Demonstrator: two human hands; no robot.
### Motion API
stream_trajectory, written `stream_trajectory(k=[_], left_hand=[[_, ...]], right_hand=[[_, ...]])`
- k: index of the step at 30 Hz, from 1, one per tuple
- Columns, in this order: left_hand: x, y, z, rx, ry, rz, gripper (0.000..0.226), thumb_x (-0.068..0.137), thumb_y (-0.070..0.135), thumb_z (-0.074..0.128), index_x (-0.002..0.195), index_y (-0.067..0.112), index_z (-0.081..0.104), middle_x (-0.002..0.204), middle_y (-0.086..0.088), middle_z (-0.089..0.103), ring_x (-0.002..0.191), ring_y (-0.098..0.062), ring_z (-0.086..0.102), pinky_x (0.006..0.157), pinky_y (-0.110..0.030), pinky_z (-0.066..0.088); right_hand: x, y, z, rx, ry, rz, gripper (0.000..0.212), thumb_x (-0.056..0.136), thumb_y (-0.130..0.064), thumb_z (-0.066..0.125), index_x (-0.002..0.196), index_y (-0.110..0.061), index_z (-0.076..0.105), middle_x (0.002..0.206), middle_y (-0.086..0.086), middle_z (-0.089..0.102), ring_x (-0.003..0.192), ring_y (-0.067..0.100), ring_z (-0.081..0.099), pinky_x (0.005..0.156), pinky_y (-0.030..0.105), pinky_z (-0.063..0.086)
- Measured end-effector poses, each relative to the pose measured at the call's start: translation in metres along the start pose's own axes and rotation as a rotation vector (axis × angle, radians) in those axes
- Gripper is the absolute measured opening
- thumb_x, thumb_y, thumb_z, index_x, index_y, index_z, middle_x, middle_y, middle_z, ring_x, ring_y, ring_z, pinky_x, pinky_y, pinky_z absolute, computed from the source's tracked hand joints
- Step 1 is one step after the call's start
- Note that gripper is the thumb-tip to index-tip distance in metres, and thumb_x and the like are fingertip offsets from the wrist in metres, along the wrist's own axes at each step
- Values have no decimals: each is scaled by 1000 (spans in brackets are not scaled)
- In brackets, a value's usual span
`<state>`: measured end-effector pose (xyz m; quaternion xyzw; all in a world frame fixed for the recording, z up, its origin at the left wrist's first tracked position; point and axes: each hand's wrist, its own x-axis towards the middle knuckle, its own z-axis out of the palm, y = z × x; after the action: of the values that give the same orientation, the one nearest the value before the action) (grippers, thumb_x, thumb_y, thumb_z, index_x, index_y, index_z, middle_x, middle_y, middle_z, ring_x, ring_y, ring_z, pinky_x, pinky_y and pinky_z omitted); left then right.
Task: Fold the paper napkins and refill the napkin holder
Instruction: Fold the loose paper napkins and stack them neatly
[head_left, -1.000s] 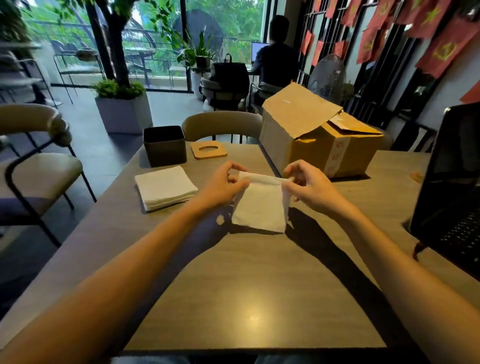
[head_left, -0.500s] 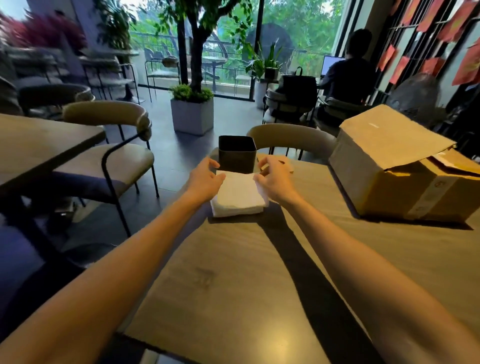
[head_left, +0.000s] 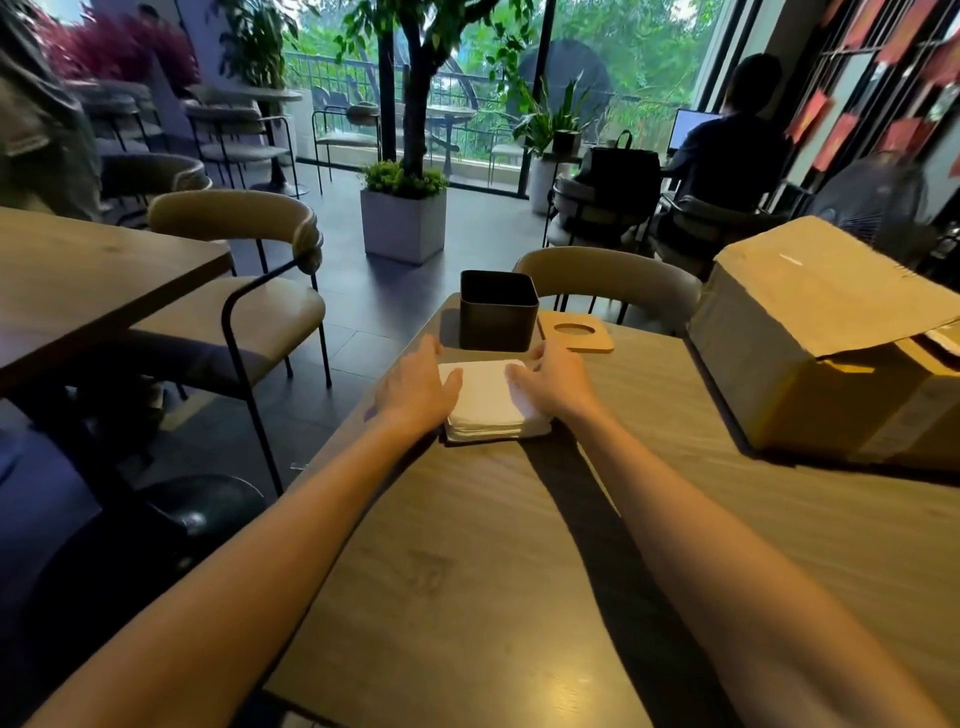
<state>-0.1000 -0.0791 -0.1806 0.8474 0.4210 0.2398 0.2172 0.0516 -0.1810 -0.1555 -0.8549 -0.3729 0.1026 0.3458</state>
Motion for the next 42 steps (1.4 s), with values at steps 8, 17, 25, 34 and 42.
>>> stream_trajectory(k=[8,17,25,34,42], left_hand=[[-10,6,10,119,-4,-100,62,92,65,47,125,15,58,120,-7,64,112,-25,57,97,-41,43],[-26,-2,16,54,113,-9,59,94,61,46,137,20,52,129,-3,61,116,-22,55,99,-40,45],[-15,13,-1,-774,-144,-67,74,86,63,61,144,28,33,130,-4,58,109,-22,66,82,-44,61],[-26,70,21,-1107,-52,12,26,90,42,67,112,38,54,108,6,67,97,-14,70,68,-25,60],[-29,64,17,-1033,-60,202,29,91,19,68,109,39,58,106,13,64,97,7,63,70,-15,54]], right_hand=[[-7,-13,-17,-170,-217,159,29,90,-39,70,90,-12,59,87,6,61,74,14,58,59,22,43],[-12,-23,-18,-4,-274,189,42,87,-35,75,117,-10,59,101,5,61,82,15,59,59,22,45],[-25,2,-40,541,-231,-8,63,87,-15,76,141,-16,43,123,2,61,116,22,60,73,27,53],[-49,26,-54,605,-161,-188,44,96,-16,64,138,-19,49,123,0,61,113,13,60,91,32,55],[-47,36,-57,599,-107,-259,44,96,-18,64,137,-18,51,122,0,62,111,13,61,88,30,56]])
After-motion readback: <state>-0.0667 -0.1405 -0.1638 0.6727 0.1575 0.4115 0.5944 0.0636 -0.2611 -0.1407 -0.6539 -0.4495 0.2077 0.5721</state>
